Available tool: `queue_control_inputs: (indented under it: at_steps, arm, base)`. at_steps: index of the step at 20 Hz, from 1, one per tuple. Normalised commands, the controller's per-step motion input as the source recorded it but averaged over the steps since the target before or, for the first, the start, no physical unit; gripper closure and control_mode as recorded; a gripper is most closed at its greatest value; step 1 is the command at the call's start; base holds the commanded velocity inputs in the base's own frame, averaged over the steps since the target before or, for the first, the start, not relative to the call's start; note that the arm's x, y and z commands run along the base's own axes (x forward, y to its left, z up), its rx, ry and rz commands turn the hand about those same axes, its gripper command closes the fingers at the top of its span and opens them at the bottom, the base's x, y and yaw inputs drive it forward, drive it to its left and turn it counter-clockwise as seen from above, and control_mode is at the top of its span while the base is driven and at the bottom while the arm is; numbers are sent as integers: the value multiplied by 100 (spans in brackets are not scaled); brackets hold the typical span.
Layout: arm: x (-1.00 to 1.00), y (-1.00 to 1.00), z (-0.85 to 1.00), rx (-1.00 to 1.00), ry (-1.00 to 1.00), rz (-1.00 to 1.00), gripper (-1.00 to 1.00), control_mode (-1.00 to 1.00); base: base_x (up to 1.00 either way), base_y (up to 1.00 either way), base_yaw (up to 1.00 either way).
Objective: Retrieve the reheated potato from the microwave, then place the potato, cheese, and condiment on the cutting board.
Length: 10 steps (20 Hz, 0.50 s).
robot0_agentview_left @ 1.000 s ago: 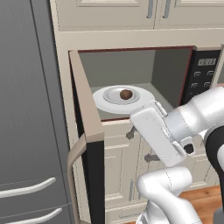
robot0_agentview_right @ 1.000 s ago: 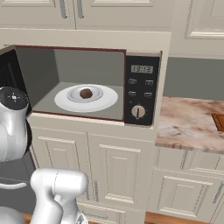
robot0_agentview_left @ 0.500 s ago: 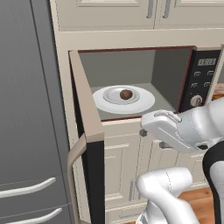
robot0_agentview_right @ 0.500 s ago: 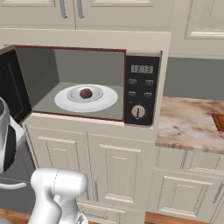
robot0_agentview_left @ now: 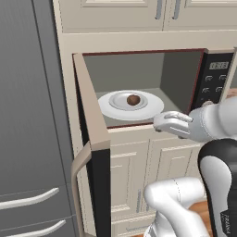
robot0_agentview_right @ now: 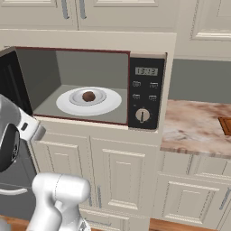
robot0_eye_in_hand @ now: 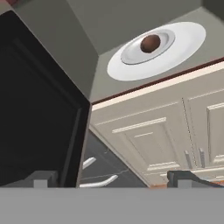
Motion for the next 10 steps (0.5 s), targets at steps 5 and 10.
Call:
queue_control_inputs:
  at_steps: [5, 10]
  arm:
    - [39, -49, 2, -3, 0, 0, -100, -100]
    - [42, -42, 0, -4, -10, 0, -100, -100]
  base:
    - [0, 0, 0]
    - [0, 0, 0]
